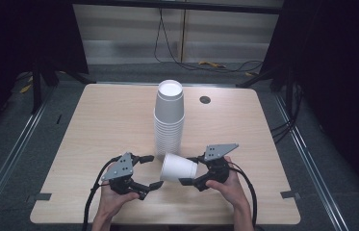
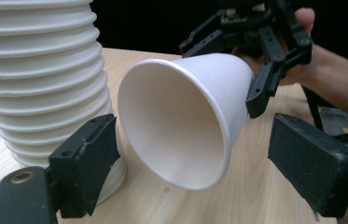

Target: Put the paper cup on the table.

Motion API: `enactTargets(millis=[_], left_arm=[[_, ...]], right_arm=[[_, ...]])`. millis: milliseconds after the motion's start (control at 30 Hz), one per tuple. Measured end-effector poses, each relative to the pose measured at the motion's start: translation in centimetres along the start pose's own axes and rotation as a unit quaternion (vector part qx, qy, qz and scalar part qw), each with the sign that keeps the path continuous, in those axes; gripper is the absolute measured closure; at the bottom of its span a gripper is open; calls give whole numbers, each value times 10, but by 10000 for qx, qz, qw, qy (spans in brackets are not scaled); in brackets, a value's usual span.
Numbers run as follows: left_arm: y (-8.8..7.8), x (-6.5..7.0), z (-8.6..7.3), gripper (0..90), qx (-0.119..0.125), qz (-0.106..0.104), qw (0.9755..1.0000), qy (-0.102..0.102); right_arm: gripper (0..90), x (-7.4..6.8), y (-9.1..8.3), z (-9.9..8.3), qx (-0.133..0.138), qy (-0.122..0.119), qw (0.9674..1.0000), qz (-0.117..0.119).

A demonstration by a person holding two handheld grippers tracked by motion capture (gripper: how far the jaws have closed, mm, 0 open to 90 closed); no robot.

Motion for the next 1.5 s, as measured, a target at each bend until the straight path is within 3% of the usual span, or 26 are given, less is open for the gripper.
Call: enactTargets(millis=[367, 533, 733, 900, 1167, 1400, 1500], left_arm=[[2, -1, 4, 155, 261, -83, 9996, -74], [5, 0, 2, 155, 292, -190, 9992, -179], [6, -3, 3, 155, 397, -176, 9987, -265], [7, -7, 2, 154, 326, -93, 9989, -322], [12, -11, -1, 86, 224, -190, 9990, -322], [21, -11, -1, 101, 195, -400, 9987, -238], [24, -12, 0, 66, 26, -381, 9991, -168]], right_arm=[[229, 4, 3, -8, 527, 146, 9984, 156], [230, 1, 7, -11, 627, 93, 9977, 248], [230, 0, 9, -11, 808, 8, 9961, 353], [231, -3, 8, -10, 915, -22, 9948, 455], [232, -3, 9, -10, 910, -73, 9945, 509], [232, -3, 11, -9, 934, -76, 9942, 522], [232, -3, 14, -11, 848, -86, 9950, 526]])
Point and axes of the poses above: each handheld gripper's, and its own axes: y roughly forward along the jaws, z roughly out of its top, x roughly to its right, the point moved 5 cm from there along y, roughly forward along the jaws, and after that the axes turned 8 degrees about -x, right-handed, at the moved point
